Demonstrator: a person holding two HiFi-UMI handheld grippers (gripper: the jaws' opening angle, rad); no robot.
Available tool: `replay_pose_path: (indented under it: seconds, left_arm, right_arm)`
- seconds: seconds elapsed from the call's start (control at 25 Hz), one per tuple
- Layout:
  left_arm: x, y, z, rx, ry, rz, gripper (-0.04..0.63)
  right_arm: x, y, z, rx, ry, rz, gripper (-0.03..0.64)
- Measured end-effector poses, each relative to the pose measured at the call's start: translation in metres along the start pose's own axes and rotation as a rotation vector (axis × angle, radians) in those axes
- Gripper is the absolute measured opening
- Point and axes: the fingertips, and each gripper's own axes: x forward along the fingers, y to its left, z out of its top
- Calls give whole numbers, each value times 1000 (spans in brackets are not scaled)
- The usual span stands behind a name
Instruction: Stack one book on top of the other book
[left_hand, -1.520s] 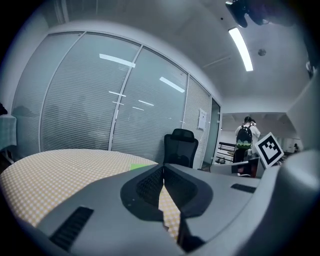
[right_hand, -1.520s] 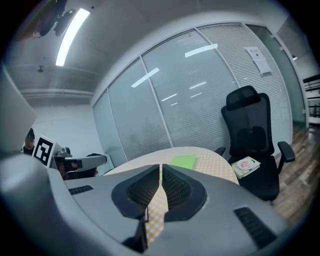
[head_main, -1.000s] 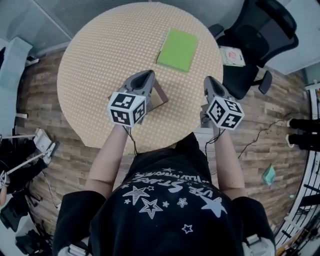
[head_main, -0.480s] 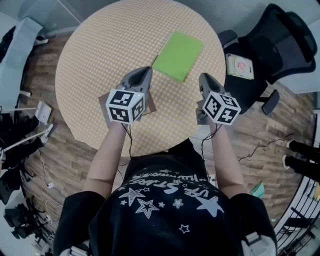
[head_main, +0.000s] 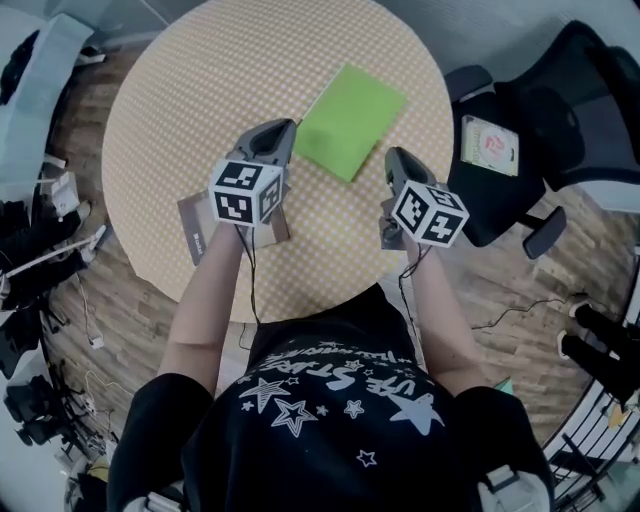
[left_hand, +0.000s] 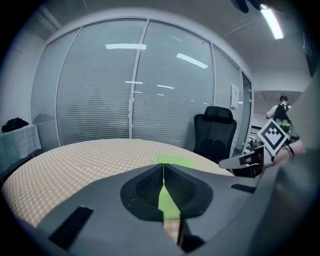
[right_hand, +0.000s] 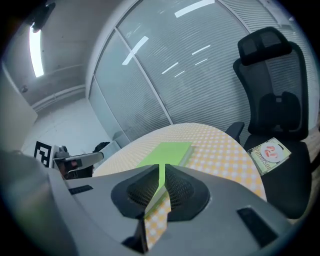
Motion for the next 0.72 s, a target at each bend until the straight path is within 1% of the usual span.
replay_pose_path:
  seconds: [0.12, 0.28, 0.4, 0.44, 0.52, 0.56, 0.72]
  left_arm:
    - [21, 16, -9, 5, 44, 1, 9]
    - [41, 29, -24, -24, 100, -15, 11]
    - [53, 32, -30, -33, 122, -31, 12]
    - [56, 32, -32, -36, 131, -43, 22]
    - [62, 29, -39, -51, 158, -79, 108]
    - [65, 29, -43, -58, 170, -93, 129]
    - [75, 32, -51, -66, 199, -118, 177]
  right_arm:
    - [16, -6, -3, 16, 28, 5, 34]
    - [32, -10, -11, 39, 68, 11, 34]
    - [43, -11, -15, 45, 92, 11, 35]
    - [46, -11, -17, 49, 100, 9, 35]
    - [51, -11, -21, 57, 114, 4, 38]
    - [53, -11, -23, 61, 122, 1, 40]
    - [62, -11, -30, 84, 148, -3, 71]
